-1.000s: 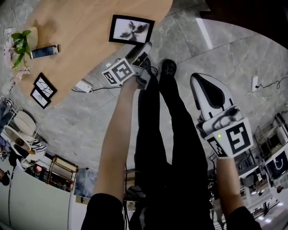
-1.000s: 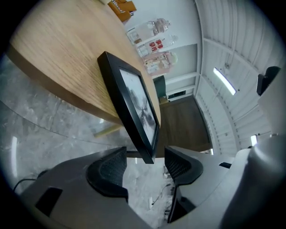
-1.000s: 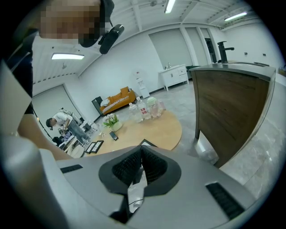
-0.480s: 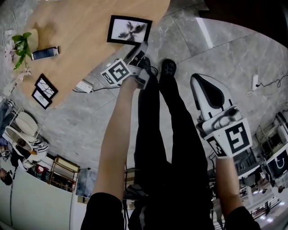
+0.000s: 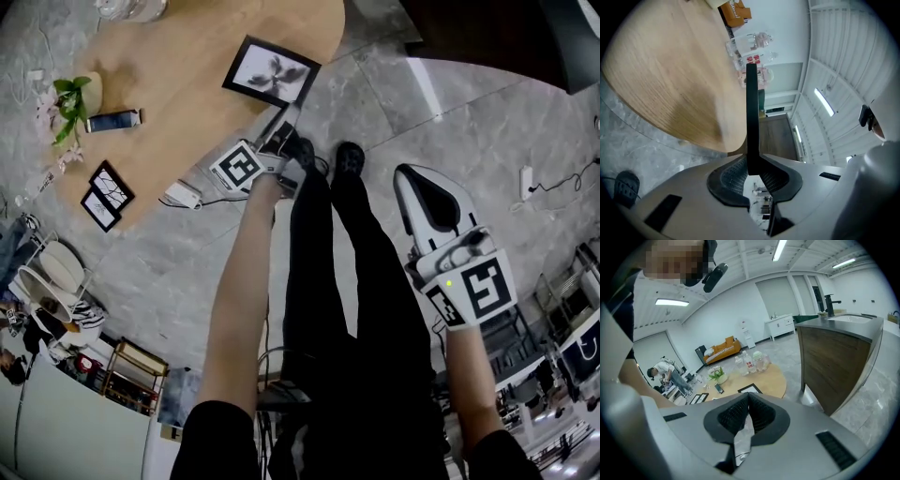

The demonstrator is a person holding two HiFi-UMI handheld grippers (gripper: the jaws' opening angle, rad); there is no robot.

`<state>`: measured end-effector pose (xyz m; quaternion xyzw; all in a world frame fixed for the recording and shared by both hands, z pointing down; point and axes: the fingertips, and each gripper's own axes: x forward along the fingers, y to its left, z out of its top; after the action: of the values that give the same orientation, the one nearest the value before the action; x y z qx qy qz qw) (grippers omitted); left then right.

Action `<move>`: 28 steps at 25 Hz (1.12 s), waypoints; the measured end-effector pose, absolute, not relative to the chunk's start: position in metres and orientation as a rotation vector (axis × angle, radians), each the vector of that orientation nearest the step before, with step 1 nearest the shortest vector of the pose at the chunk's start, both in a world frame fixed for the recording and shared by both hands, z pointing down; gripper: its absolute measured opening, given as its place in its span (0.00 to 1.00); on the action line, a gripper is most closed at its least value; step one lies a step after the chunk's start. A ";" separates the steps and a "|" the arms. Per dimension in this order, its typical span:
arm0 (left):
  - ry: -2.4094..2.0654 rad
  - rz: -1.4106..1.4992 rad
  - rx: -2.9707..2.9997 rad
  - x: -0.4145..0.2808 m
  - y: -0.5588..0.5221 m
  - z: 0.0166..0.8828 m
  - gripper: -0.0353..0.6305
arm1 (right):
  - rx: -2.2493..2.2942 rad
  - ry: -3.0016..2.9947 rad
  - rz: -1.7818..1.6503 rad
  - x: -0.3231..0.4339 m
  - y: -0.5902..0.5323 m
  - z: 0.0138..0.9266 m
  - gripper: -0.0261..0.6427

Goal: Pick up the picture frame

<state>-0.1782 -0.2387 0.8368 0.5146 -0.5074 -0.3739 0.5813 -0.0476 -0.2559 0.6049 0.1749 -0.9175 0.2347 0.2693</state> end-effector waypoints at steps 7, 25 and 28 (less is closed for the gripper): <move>-1.162 -0.927 1.247 -0.173 -0.241 0.760 0.16 | 0.492 -2.530 0.588 -0.027 -0.257 0.557 0.06; -1.150 -1.041 1.384 -0.144 -0.244 0.486 0.16 | 0.518 -2.759 0.418 0.025 -0.268 0.394 0.06; -1.147 -1.016 1.416 -0.133 -0.238 0.447 0.16 | 0.527 -2.783 0.400 0.034 -0.268 0.375 0.06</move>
<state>-0.1325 -0.2379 0.4467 0.5864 -0.4749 -0.4206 0.5037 0.0343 -0.2678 0.3751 0.1824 -0.9633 0.1384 0.1398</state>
